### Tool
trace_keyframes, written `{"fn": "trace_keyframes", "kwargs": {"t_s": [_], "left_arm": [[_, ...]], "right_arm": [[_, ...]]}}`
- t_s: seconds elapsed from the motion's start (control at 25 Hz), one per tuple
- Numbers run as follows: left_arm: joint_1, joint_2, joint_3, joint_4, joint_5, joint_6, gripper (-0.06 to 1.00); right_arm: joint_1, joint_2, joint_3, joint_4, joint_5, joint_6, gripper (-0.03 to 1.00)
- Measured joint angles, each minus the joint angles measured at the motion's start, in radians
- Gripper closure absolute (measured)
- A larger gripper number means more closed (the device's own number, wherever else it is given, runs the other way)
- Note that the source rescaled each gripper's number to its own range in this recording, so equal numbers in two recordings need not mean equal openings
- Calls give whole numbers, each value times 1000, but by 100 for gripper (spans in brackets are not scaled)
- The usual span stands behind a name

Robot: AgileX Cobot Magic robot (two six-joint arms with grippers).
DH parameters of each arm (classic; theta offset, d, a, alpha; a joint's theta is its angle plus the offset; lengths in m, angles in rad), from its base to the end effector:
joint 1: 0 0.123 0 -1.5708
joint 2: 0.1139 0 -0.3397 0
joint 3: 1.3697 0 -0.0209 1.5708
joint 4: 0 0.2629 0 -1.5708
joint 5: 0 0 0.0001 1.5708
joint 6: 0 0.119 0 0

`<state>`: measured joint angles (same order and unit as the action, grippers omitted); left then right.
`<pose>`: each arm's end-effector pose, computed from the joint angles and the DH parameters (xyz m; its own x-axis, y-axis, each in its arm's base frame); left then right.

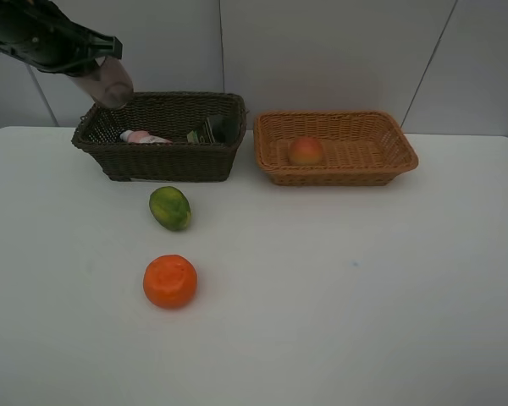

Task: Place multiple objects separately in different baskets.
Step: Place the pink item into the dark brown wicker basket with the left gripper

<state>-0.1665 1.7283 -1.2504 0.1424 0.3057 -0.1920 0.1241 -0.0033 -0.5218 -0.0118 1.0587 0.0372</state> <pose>0.4283 -0.0668 0.2934 -0.6369 0.0502 -0.7693 0.0976 0.9951 -0.0159 -0.0268 -0.0046 0.2772 -0.4318 -0.0222 -0.9017 -0.1011 0.9946 0.0239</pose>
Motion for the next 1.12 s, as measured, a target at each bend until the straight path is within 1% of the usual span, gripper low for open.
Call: {"fn": "trace_keyframes", "kwargs": {"t_s": [0.2,0.52,0.76,1.12], "left_arm": [[-2,102,0,9,-175,-1,94],[-13,236,-1,10,-391,-1,94],[-31,313,-1,13,-474,-1,94],[-35,364,2,16,-484,-1,94]], "right_arm": [[0,0,0,0,0,0,0],[0,0,0,0,0,0,0],[0,0,0,0,0,0,0],[0,0,0,0,0,0,0]]}}
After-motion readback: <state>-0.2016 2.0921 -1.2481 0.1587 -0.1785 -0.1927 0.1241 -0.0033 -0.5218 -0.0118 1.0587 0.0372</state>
